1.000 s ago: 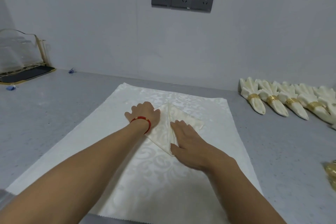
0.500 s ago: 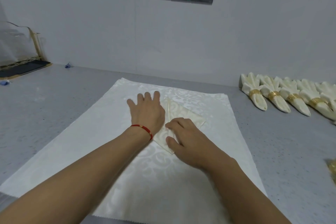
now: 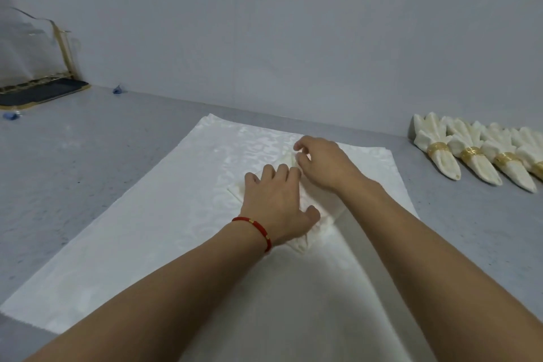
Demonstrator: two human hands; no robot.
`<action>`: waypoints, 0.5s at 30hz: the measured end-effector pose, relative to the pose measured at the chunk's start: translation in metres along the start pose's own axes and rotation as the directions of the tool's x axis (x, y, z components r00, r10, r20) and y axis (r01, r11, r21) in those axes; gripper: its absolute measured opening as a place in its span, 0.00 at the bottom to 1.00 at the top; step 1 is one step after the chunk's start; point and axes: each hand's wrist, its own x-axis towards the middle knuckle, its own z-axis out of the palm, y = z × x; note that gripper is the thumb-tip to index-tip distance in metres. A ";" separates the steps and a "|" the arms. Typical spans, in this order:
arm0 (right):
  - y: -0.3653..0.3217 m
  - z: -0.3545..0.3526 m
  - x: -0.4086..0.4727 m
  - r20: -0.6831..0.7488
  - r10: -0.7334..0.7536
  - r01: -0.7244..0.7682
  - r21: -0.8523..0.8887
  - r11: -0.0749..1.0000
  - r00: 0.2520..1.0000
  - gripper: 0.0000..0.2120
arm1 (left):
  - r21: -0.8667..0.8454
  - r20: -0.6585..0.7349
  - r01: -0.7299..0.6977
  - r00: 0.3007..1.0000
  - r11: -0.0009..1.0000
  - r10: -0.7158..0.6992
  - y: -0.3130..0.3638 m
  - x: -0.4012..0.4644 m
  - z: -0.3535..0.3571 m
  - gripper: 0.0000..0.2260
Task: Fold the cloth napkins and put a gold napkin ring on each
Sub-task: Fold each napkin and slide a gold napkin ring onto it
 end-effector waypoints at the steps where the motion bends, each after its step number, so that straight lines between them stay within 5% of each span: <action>1: -0.001 0.004 0.012 0.037 -0.020 0.021 -0.021 1.000 0.999 0.16 | 0.006 0.004 -0.004 1.000 1.000 0.004 -0.001 0.001 0.000 0.23; 4: -0.006 0.013 0.028 0.158 -0.032 0.036 -0.024 0.999 0.987 0.16 | -0.033 0.002 -0.011 1.000 0.999 0.011 -0.006 0.001 -0.003 0.25; 8: 0.001 0.009 0.024 0.068 0.021 -0.017 -0.059 0.998 0.997 0.12 | -0.085 0.034 -0.062 0.997 0.994 0.065 -0.011 0.002 -0.011 0.26; 12: 0.032 -0.011 0.006 -0.015 0.232 -0.231 -0.190 0.954 0.973 0.05 | -0.053 -0.014 -0.081 0.997 0.995 0.080 -0.023 0.003 -0.022 0.18; 15: 0.056 -0.032 -0.033 -0.010 0.398 -0.390 -0.221 0.894 0.917 0.11 | -0.074 -0.053 -0.045 0.998 0.996 0.041 -0.032 0.004 -0.025 0.12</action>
